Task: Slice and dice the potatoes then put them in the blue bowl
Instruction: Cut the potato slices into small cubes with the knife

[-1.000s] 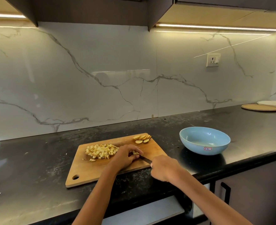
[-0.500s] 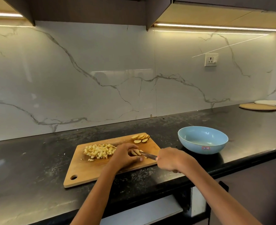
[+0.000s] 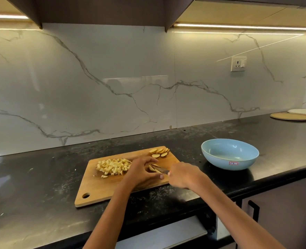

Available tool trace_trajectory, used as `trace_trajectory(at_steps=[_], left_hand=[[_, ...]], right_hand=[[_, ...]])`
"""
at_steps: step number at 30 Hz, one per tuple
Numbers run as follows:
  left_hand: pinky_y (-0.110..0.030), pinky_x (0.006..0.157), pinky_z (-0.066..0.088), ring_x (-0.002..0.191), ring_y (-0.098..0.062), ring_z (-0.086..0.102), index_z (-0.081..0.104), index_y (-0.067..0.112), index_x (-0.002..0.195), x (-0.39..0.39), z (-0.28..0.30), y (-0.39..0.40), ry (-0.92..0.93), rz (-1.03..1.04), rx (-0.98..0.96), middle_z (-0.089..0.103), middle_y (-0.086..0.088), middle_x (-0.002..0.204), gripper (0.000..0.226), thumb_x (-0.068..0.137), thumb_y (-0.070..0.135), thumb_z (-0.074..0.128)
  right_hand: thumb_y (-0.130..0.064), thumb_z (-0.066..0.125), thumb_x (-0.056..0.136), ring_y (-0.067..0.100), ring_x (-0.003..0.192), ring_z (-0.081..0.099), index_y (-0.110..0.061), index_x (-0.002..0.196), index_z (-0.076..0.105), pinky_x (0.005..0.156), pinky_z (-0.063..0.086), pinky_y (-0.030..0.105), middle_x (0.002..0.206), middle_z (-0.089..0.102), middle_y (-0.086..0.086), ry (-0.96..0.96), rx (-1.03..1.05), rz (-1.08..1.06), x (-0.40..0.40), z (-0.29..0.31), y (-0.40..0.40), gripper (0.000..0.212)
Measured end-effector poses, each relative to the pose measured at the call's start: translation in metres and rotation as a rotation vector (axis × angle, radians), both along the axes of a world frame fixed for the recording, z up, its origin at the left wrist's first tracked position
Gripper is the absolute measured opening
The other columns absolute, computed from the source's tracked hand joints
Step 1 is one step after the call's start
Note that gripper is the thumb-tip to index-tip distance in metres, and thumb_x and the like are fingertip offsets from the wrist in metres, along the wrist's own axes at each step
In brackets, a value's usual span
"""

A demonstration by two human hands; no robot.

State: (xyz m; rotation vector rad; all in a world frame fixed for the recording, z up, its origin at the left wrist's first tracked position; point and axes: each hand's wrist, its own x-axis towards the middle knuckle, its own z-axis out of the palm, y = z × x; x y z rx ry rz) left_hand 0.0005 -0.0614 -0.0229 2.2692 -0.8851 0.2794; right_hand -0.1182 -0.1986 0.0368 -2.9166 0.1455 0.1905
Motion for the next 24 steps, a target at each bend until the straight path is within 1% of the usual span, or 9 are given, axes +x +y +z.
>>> trace_trajectory(at_steps=[4,6,9,11,14,16,18,21,24], left_hand=[[-0.009,0.081,0.04,0.101,-0.002,0.051,0.055,0.025,0.12,-0.002,-0.002,-0.003,0.045,-0.012,0.038,0.056,0.012,0.111,0.063,0.066,0.044,0.079],[-0.008,0.079,0.04,0.1,-0.002,0.052,0.053,0.024,0.124,-0.002,-0.002,-0.005,0.038,0.004,0.047,0.057,0.01,0.113,0.061,0.07,0.042,0.077],[-0.01,0.085,0.041,0.101,-0.003,0.052,0.052,0.023,0.126,-0.001,-0.002,-0.005,0.025,0.027,0.056,0.059,0.008,0.116,0.055,0.076,0.037,0.073],[-0.016,0.089,0.043,0.102,-0.004,0.053,0.053,0.023,0.126,0.0,-0.002,-0.005,0.015,0.038,0.069,0.06,0.005,0.118,0.051,0.08,0.034,0.07],[-0.016,0.092,0.04,0.107,-0.006,0.052,0.05,0.022,0.13,0.001,-0.001,-0.005,0.022,0.054,0.091,0.059,0.004,0.122,0.052,0.082,0.033,0.068],[-0.017,0.097,0.032,0.119,-0.009,0.047,0.041,0.02,0.138,0.001,0.001,-0.006,0.059,0.037,0.122,0.053,0.006,0.13,0.057,0.086,0.03,0.064],[-0.018,0.1,0.026,0.129,-0.012,0.04,0.034,0.02,0.143,0.003,0.003,-0.005,0.135,-0.002,0.162,0.048,0.005,0.137,0.057,0.09,0.016,0.057],[-0.019,0.103,0.026,0.131,-0.01,0.038,0.04,0.023,0.138,0.007,0.004,-0.005,0.183,-0.043,0.21,0.047,0.004,0.138,0.062,0.085,-0.009,0.044],[-0.021,0.105,0.029,0.13,-0.01,0.037,0.048,0.022,0.132,0.008,0.005,-0.006,0.152,-0.059,0.241,0.046,0.004,0.139,0.062,0.082,-0.014,0.039]], right_hand=[[-0.036,0.039,0.098,0.028,0.103,0.057,-0.004,0.115,0.054,0.08,0.04,0.035,0.116,0.058,0.015,-0.014,0.003,-0.01,0.0,0.005,-0.008,0.039],[-0.031,0.039,0.097,0.025,0.087,0.055,-0.005,0.11,0.055,0.075,0.039,0.032,0.11,0.058,0.016,-0.007,0.008,-0.01,0.001,0.006,-0.011,0.034],[-0.023,0.038,0.097,0.018,0.065,0.047,-0.009,0.098,0.052,0.066,0.04,0.029,0.082,0.051,0.009,-0.017,0.004,-0.02,0.003,0.007,-0.012,0.02],[-0.022,0.037,0.097,0.015,0.059,0.043,-0.01,0.096,0.051,0.063,0.039,0.028,0.071,0.043,0.004,-0.019,0.009,-0.025,0.004,0.006,-0.011,0.018],[-0.022,0.037,0.098,0.015,0.061,0.044,-0.01,0.1,0.052,0.067,0.04,0.028,0.069,0.042,0.002,-0.021,0.026,-0.026,0.006,0.005,-0.012,0.019],[-0.021,0.036,0.098,0.014,0.06,0.043,-0.01,0.1,0.051,0.06,0.038,0.026,0.069,0.041,0.003,-0.028,0.024,-0.031,0.006,0.005,-0.016,0.019],[-0.021,0.035,0.098,0.013,0.057,0.04,-0.01,0.094,0.046,0.059,0.037,0.027,0.071,0.043,0.004,-0.044,0.016,-0.048,0.006,0.005,-0.021,0.016],[-0.019,0.037,0.096,0.014,0.058,0.043,-0.008,0.091,0.046,0.059,0.039,0.027,0.071,0.045,0.004,-0.053,0.013,-0.081,0.005,0.005,-0.03,0.015],[-0.017,0.039,0.094,0.016,0.061,0.048,-0.008,0.089,0.049,0.059,0.04,0.027,0.07,0.047,0.004,-0.041,0.006,-0.088,0.005,0.004,-0.035,0.014]])
